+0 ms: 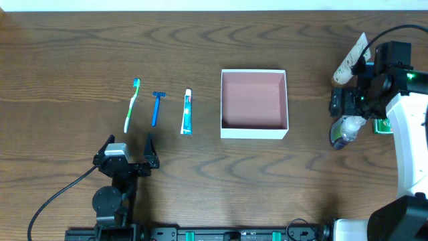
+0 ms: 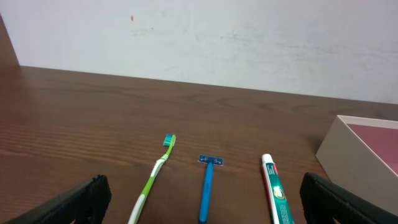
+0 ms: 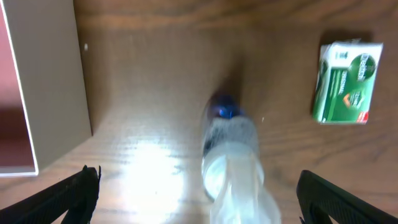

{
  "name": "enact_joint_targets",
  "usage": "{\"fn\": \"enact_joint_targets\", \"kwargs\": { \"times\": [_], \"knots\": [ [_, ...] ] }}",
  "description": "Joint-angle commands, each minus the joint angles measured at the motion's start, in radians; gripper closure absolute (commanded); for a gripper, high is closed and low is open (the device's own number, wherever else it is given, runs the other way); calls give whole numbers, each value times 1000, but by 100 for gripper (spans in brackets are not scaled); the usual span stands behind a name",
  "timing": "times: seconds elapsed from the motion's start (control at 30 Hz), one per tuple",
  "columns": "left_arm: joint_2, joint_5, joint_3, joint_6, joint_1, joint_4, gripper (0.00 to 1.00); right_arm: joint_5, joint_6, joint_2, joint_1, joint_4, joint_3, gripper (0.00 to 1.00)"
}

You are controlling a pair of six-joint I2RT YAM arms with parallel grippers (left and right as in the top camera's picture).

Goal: Pack container
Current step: 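Move the right gripper over the clear spray bottle, then lower the right gripper and close it on the spray bottle neck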

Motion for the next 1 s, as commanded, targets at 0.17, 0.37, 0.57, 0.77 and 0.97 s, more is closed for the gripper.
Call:
{"fn": "enact_joint_targets", "kwargs": {
  "times": [0.17, 0.37, 0.57, 0.77, 0.97],
  "knots": [
    [-6, 18, -12, 6, -5, -45, 2, 82, 18, 4, -21, -94, -2, 1],
    [-6, 18, -12, 6, -5, -45, 2, 82, 3, 7, -66, -32, -2, 1],
    [-6, 18, -12, 6, -5, -45, 2, 43, 3, 8, -101, -13, -11, 1],
    [-6, 18, -12, 6, -5, -45, 2, -2, 2, 8, -101, 54, -65, 3],
    [-6, 18, -12, 6, -5, -45, 2, -44, -31, 8, -100, 74, -96, 6]
  ]
}}
